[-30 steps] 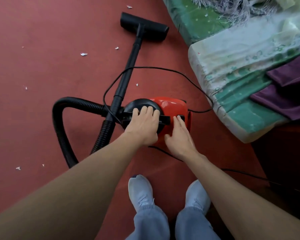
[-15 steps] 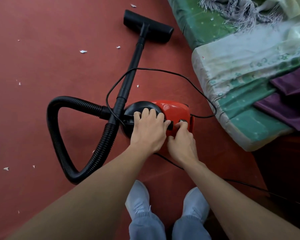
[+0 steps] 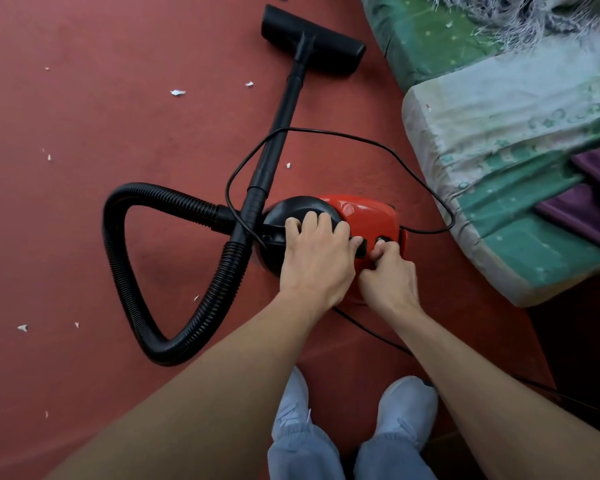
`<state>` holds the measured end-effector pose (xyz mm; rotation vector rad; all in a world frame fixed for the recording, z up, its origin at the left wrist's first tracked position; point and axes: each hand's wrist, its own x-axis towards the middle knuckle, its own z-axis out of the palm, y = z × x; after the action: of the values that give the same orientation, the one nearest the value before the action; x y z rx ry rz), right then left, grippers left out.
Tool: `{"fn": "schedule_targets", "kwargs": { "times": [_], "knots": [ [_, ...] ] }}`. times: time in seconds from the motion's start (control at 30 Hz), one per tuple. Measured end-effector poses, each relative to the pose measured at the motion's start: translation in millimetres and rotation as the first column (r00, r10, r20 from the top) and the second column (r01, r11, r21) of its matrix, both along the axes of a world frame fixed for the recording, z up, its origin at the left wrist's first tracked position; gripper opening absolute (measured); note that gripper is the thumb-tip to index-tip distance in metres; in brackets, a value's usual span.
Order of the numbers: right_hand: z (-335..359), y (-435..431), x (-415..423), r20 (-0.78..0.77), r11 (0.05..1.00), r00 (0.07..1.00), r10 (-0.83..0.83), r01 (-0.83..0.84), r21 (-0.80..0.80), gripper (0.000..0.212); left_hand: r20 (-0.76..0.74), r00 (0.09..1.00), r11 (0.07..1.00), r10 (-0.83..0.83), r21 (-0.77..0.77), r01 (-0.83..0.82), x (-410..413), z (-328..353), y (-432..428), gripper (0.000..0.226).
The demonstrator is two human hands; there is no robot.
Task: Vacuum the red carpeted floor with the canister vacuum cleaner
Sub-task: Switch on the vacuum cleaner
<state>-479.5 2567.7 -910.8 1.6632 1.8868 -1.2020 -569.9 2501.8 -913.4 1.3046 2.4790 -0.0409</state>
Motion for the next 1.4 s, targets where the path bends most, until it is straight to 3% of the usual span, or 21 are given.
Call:
{"fn": "schedule_targets", "kwargs": {
  "times": [0.23, 0.33, 0.47, 0.63, 0.83, 0.97, 1.17, 1.4],
  "knots": [
    [19.7, 18.7, 10.2, -0.027, 0.991, 0.991, 0.133, -0.133, 0.005, 0.022, 0.118, 0.993, 0.996, 0.020, -0.088, -0.010, -5.5, 15.0, 1.8, 0.039],
    [46.5, 28.4, 4.7, -0.037, 0.987, 0.989, 0.146, -0.143, 0.072, 0.018, 0.200, 0.975, 0.995, 0.092, -0.049, -0.084, -13.9, 38.2, 4.0, 0.026],
    [86.4, 32.2, -23.6, -0.082, 0.980, 0.982, 0.169, -0.159, 0.116, 0.015, 0.293, 0.938, 0.983, 0.184, -0.030, -0.183, -27.3, 83.8, -9.6, 0.032],
    [128.0, 5.2, -60.0, -0.131, 0.969, 0.960, 0.246, -0.241, 0.052, 0.010, 0.374, 0.832, 0.912, 0.409, -0.148, -0.382, -38.6, 133.8, -56.3, 0.028],
    [161.0, -47.5, -82.1, -0.154, 0.952, 0.949, 0.276, -0.292, -0.090, 0.023, 0.356, 0.782, 0.859, 0.512, -0.198, -0.472, -48.6, 164.2, -115.0, 0.025],
    [147.8, -80.1, -93.3, -0.086, 0.950, 0.978, 0.192, -0.207, -0.234, 0.024, 0.401, 0.732, 0.834, 0.551, -0.242, -0.496, -61.8, 159.1, -145.7, 0.024],
    [94.7, -118.0, -123.4, 0.073, 0.913, 0.993, -0.088, 0.110, -0.394, 0.024, 0.535, 0.634, 0.826, 0.558, -0.286, -0.486, -94.4, 122.6, -168.1, 0.042],
    [50.0, -156.1, -146.4, 0.086, 0.757, 0.848, -0.523, 0.509, -0.411, 0.035, 0.607, 0.597, 0.838, 0.525, -0.247, -0.486, -122.5, 100.7, -193.3, 0.046]
  ]
}}
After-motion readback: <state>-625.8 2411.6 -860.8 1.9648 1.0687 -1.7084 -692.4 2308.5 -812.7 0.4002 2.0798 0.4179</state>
